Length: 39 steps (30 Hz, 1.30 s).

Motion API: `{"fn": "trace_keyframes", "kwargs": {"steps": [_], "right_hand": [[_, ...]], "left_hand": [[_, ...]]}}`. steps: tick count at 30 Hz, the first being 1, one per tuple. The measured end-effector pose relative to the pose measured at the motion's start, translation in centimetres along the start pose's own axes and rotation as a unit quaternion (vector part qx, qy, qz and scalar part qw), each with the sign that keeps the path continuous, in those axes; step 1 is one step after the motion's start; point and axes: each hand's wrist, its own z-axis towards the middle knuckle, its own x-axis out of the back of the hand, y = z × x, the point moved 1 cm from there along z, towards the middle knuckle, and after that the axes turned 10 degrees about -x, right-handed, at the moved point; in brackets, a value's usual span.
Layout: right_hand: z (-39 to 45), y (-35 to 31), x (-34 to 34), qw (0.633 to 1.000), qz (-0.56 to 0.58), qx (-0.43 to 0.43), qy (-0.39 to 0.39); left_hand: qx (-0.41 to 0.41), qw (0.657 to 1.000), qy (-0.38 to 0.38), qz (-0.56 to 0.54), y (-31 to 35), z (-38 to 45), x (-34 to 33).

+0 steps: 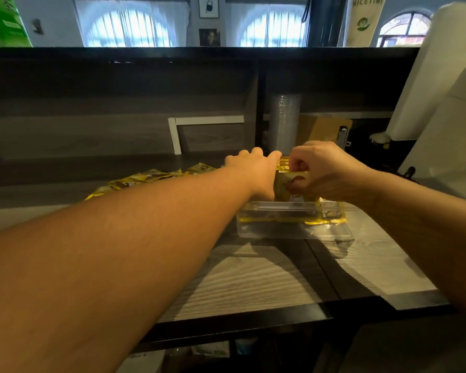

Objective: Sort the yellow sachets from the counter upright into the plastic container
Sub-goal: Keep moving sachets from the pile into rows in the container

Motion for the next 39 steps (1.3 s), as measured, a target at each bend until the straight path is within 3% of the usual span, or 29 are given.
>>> {"fn": "trace_keyframes", "kwargs": {"steps": [5, 10, 13, 21, 27, 34, 39], "right_hand": [[-0.2, 0.8, 0.2, 0.998, -0.050, -0.021, -0.017], [0.3, 1.1, -0.2, 0.999, -0.030, -0.006, -0.018], [0.4, 1.2, -0.6, 0.999, -0.007, -0.031, -0.026], [1.0, 0.2, -0.9, 0.996, -0.074, -0.038, -0.021], [1.1, 1.1, -0.3, 0.985, -0.118, -0.039, -0.120], [0.7, 1.1, -1.5, 0.988, -0.155, -0.003, -0.019], [0.8, 1.5, -1.6, 0.990, -0.137, -0.025, -0.035]], "left_hand": [[-0.007, 0.999, 0.024, -0.028, -0.6, 0.3, -0.2], [-0.012, 0.997, -0.014, -0.070, -0.9, 0.5, 0.0], [-0.021, 0.997, -0.025, -0.063, -0.9, 0.4, 0.1], [-0.023, 0.998, -0.048, -0.028, -1.0, 0.7, 0.2], [-0.042, 0.998, 0.015, 0.041, -0.4, 0.7, 0.2], [-0.055, 0.995, 0.072, 0.037, -0.2, 0.4, -0.3], [-0.049, 0.997, 0.045, -0.050, -0.2, 0.5, -0.2]]}}
